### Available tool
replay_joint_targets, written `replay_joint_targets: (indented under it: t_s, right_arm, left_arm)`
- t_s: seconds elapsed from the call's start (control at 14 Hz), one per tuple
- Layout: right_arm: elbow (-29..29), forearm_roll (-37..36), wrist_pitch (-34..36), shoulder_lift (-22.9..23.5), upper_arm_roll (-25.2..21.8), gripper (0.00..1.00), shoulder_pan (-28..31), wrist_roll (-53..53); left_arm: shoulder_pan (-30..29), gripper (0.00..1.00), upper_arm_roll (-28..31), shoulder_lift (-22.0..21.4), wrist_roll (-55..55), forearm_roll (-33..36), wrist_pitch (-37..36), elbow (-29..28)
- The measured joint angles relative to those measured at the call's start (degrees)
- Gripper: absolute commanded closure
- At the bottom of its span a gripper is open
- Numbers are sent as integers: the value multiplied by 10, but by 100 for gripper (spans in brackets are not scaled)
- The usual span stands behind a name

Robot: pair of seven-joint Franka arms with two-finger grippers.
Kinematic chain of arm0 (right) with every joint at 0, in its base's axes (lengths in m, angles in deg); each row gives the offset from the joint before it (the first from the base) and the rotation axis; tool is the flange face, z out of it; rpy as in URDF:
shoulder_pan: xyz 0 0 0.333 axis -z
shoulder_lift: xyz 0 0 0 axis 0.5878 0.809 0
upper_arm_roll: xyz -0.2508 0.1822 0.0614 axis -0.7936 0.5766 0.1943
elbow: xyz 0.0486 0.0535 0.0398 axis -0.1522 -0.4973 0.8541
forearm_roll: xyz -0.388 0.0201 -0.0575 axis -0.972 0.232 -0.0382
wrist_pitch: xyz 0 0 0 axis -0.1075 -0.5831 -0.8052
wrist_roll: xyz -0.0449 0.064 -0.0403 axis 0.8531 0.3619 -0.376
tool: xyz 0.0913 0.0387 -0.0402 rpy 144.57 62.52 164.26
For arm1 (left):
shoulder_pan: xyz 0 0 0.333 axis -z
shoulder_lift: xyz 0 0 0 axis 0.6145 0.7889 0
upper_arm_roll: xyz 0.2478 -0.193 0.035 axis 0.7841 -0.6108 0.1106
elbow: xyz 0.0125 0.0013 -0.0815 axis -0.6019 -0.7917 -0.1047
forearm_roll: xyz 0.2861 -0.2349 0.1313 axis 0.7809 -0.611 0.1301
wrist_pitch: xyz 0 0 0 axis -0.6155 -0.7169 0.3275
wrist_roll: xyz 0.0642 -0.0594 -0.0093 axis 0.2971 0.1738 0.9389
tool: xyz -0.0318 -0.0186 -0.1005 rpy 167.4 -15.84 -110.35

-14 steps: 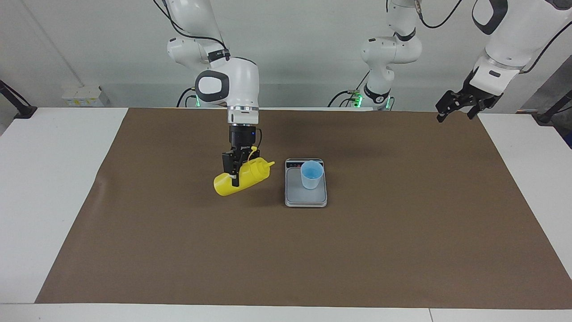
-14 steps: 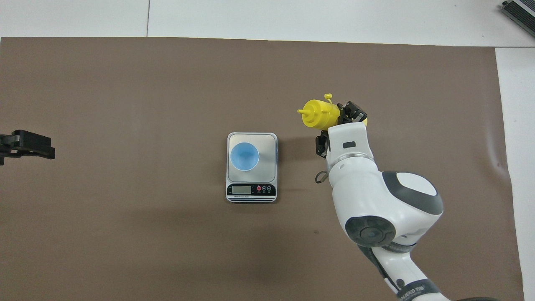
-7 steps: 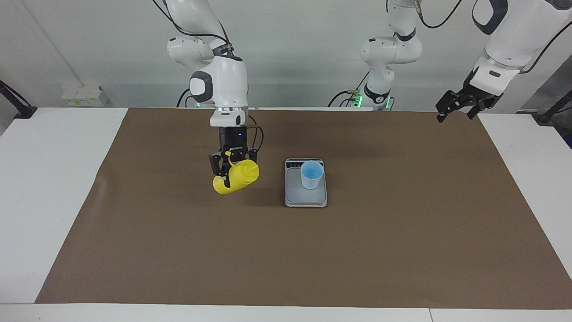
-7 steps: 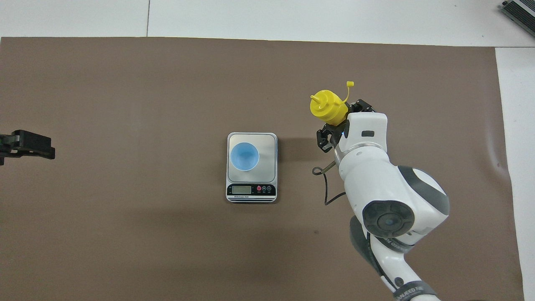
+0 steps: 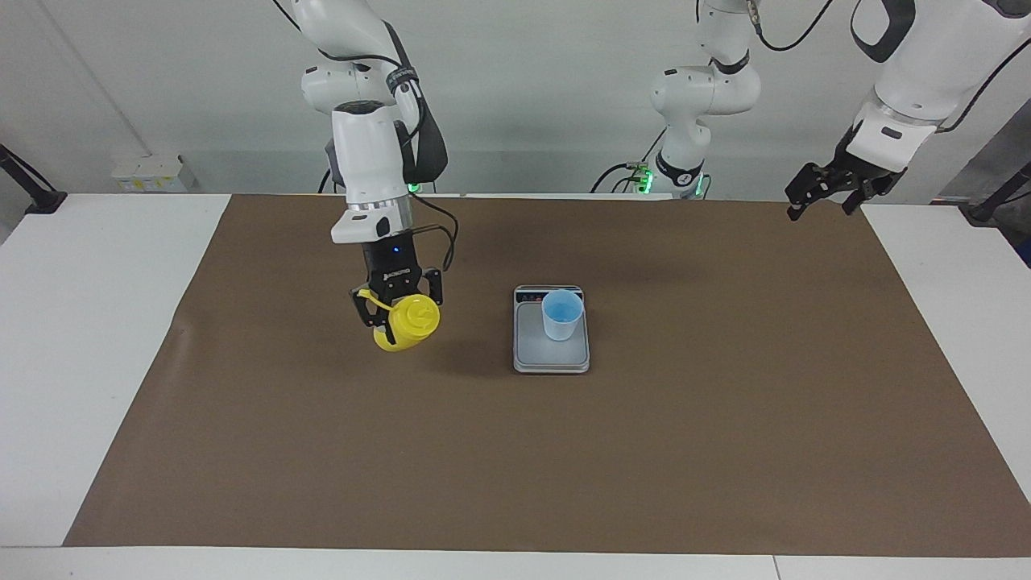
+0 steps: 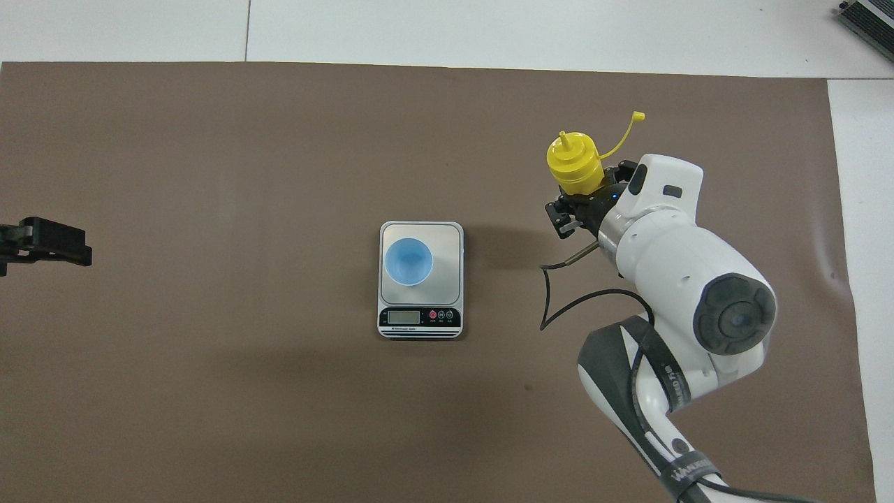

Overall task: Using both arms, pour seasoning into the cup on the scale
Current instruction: 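Turn the yellow bottle upright and carry it back with the right gripper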

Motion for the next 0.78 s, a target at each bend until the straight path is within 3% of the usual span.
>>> replay_joint_targets:
  t_s: [0.78]
  right_arm:
    - [-3,477,56,0,-1,86,76,-544]
  left_arm:
    - [0,0,0,0,0,0,0,0]
